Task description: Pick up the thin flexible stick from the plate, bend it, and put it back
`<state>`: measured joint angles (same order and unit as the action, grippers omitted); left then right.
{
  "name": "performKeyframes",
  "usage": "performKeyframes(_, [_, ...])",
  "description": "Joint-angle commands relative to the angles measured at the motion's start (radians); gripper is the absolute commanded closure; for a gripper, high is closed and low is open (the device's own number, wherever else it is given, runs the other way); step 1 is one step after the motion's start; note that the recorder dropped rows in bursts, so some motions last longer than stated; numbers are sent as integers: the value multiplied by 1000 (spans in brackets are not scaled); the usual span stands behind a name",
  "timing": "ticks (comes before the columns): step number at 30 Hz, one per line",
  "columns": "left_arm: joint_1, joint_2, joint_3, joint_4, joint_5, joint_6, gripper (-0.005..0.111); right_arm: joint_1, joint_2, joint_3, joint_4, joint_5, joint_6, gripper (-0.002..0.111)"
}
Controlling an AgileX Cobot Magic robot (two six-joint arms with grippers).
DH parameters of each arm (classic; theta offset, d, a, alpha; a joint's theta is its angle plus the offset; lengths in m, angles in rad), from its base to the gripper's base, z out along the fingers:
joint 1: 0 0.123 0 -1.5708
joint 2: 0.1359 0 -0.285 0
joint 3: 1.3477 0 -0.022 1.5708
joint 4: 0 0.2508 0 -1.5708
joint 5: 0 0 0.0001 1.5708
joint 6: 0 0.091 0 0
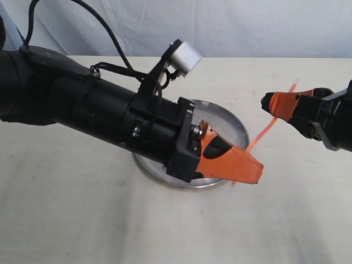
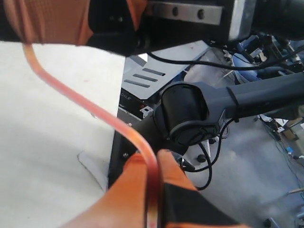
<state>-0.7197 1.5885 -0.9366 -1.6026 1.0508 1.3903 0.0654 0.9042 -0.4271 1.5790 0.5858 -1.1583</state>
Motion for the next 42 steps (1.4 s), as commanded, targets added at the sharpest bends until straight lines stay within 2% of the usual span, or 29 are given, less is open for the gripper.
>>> performKeyframes(1, [1,-6,-12,-142,-68,68,106,6,0,8,-58,112,-10,109])
performKeyframes(17, [1,-6,-12,-142,-203,88,106,6,0,42,-54,141,-8,109])
performKeyframes(23, [49,-6,-12,-142,-218,88,106,8,0,42,-49,167,6,109])
performKeyframes(26, [62,-6,-12,-142,-217,88,106,63,0,42,-19,134,6,109])
performKeyframes(29, [62,-6,-12,-142,-217,88,106,160,0,42,-12,12,6,109])
performKeyframes(32, [62,-6,-12,-142,-217,88,106,204,0,42,6,-23,6,109])
performKeyframes(42, [62,-6,-12,-142,-173,88,106,271,31,42,49,-82,6,109])
